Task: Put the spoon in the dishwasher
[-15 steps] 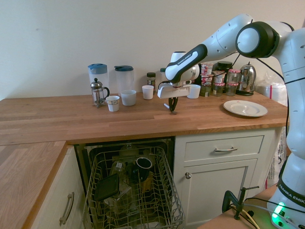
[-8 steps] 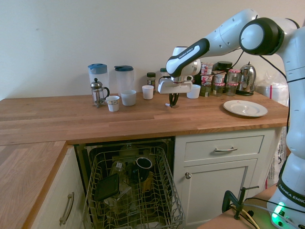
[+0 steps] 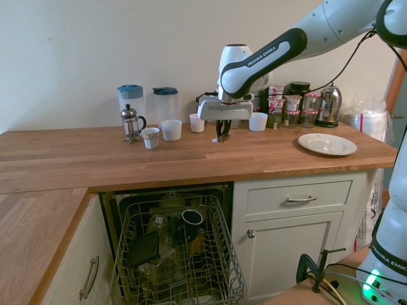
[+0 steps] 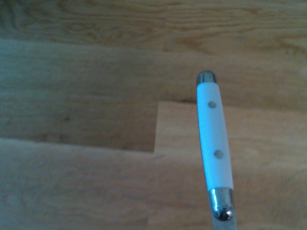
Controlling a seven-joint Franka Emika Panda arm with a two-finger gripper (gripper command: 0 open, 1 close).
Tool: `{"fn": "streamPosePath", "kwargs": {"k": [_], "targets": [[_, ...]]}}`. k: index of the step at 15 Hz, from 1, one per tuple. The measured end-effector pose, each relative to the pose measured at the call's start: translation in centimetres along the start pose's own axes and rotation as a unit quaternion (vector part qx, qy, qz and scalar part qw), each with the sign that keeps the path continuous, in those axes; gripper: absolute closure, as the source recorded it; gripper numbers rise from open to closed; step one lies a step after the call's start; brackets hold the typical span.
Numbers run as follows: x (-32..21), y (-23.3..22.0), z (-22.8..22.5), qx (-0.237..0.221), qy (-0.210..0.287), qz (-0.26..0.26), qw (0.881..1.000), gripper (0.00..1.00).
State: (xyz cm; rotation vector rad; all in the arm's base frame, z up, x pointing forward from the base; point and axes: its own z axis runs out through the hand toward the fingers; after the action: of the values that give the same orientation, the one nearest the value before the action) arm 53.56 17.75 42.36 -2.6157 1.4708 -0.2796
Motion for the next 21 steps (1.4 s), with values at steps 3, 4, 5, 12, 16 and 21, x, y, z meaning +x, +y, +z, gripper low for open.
{"fn": "streamPosePath", "kwargs": {"k": [3, 4, 5, 12, 16, 21], "targets": [[-6.1, 2.3, -0.2, 0.010, 0.010, 0.012, 1.000, 1.00], [-7.8, 2.6, -0.2, 0.014, 0.009, 0.013, 1.000, 1.00], [-8.6, 2.9, 0.1, 0.021, 0.008, 0.016, 1.000, 1.00], [-15.0, 3.5, 0.6, 0.030, 0.055, 0.013, 0.998, 1.00], [-21.9, 6.1, 2.2, 0.041, 0.066, 0.019, 0.997, 1.00], [-28.5, 9.8, 5.9, 0.040, 0.067, 0.009, 0.997, 1.00]]}}
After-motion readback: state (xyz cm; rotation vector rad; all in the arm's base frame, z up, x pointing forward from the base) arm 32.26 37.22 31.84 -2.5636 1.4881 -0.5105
